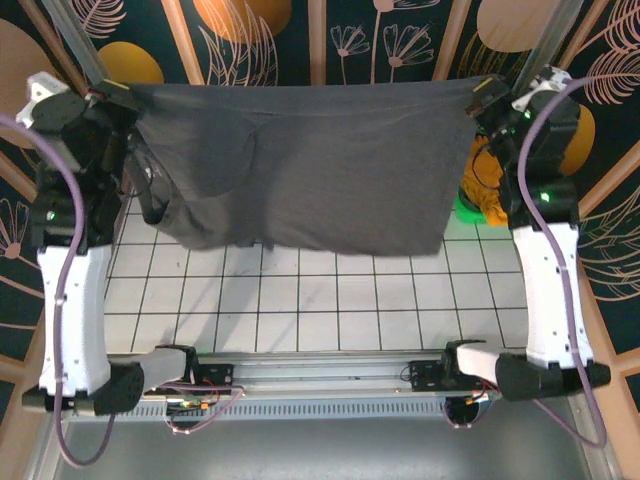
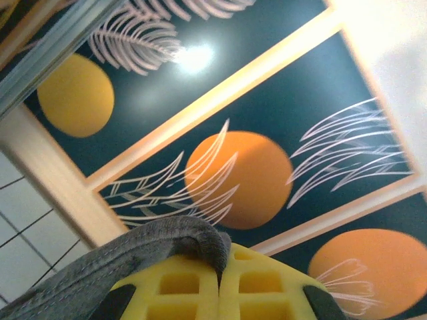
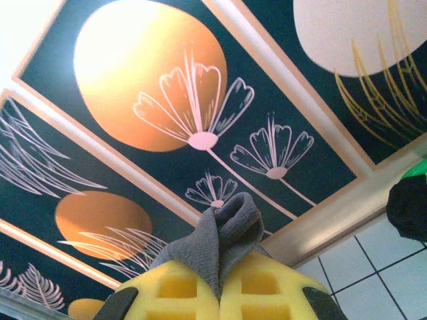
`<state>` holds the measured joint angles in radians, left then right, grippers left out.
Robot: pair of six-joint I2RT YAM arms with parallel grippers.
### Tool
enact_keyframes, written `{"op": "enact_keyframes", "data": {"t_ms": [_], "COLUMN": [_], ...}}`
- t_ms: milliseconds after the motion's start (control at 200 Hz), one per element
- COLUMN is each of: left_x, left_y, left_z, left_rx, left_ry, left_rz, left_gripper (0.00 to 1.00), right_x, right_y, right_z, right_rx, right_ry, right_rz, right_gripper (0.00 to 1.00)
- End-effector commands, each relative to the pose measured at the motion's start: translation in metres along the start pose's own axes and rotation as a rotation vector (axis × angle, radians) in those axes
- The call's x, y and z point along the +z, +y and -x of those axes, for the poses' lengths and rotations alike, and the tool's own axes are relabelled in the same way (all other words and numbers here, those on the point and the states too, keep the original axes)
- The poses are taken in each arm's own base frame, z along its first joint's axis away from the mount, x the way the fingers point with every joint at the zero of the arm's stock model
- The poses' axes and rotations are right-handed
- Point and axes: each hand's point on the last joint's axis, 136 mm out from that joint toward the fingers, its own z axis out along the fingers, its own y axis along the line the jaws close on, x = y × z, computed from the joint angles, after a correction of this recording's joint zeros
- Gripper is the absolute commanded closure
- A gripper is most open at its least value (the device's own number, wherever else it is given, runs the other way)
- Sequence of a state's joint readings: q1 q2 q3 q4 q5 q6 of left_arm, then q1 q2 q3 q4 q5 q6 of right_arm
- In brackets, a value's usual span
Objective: Fold and stack the t-shirts
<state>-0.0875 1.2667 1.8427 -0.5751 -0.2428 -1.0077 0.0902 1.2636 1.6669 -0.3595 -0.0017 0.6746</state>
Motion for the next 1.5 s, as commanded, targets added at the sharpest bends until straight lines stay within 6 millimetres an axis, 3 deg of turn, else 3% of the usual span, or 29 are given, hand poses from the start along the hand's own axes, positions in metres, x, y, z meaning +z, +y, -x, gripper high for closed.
{"op": "enact_keyframes", "data": {"t_ms": [0, 160, 265, 355, 375, 450, 511, 581, 596, 666, 751, 871, 961, 1061, 1126, 1211, 1306, 1391, 1492], "left_x": [0.061, 0.12, 0.137, 0.128, 0.134, 0.121, 0.108, 0.095, 0.084, 0.067, 0.053, 0.047, 0.044, 0.045, 0.042, 0.03, 0.007, -0.015, -0.047], "left_y": [0.031, 0.055, 0.039, 0.002, 0.001, -0.022, -0.03, -0.021, -0.023, -0.002, 0.042, 0.13, 0.195, 0.257, 0.29, 0.314, 0.328, 0.334, 0.342], "left_z": [-0.032, -0.053, -0.042, -0.012, -0.012, 0.008, 0.017, 0.019, 0.023, 0.019, -0.003, -0.064, -0.117, -0.171, -0.196, -0.211, -0.221, -0.231, -0.262], "left_rx": [0.019, 0.03, 0.031, 0.054, 0.061, 0.066, 0.052, 0.036, 0.03, 0.015, -0.002, -0.025, -0.033, 0.011, 0.048, 0.08, 0.075, 0.047, -0.005], "left_ry": [0.073, 0.152, 0.151, 0.103, 0.103, 0.065, 0.046, 0.037, 0.028, 0.026, 0.048, 0.164, 0.281, 0.427, 0.508, 0.559, 0.584, 0.621, 0.724], "left_rz": [0.1, 0.129, 0.077, 0.011, 0.017, -0.014, -0.021, 0.016, 0.014, 0.068, 0.151, 0.296, 0.391, 0.486, 0.556, 0.626, 0.669, 0.679, 0.699], "left_gripper": [1.0, 1.0, 1.0, 1.0, 1.0, 1.0, 1.0, 1.0, 1.0, 1.0, 1.0, 1.0, 0.87, 0.52, 0.44, 0.42, 0.41, 0.43, 0.45], "right_x": [0.049, 0.101, 0.125, 0.127, 0.126, 0.117, 0.108, 0.096, 0.093, 0.078, 0.059, 0.037, 0.023, 0.02, 0.016, 0.003, -0.015, -0.033, -0.049], "right_y": [-0.009, -0.017, -0.016, -0.009, -0.008, -0.009, -0.015, -0.026, -0.029, -0.048, -0.08, -0.139, -0.191, -0.236, -0.259, -0.276, -0.28, -0.286, -0.294], "right_z": [-0.012, -0.029, -0.025, -0.008, -0.004, 0.013, 0.021, 0.023, 0.022, 0.011, -0.017, -0.081, -0.134, -0.193, -0.224, -0.245, -0.248, -0.253, -0.263], "right_rx": [-0.003, -0.002, -0.004, -0.01, -0.01, -0.003, 0.0, 0.002, 0.003, 0.009, 0.023, 0.068, 0.115, 0.149, 0.143, 0.12, 0.091, 0.069, 0.033], "right_ry": [0.036, 0.111, 0.13, 0.101, 0.092, 0.062, 0.046, 0.041, 0.041, 0.053, 0.092, 0.207, 0.305, 0.493, 0.615, 0.693, 0.69, 0.697, 0.721], "right_rz": [0.017, 0.033, 0.027, 0.028, 0.025, 0.007, -0.021, -0.066, -0.076, -0.13, -0.208, -0.331, -0.453, -0.548, -0.633, -0.706, -0.729, -0.751, -0.768], "right_gripper": [1.0, 1.0, 1.0, 1.0, 1.0, 1.0, 1.0, 1.0, 1.0, 1.0, 1.0, 1.0, 1.0, 0.69, 0.56, 0.47, 0.41, 0.4, 0.41]}}
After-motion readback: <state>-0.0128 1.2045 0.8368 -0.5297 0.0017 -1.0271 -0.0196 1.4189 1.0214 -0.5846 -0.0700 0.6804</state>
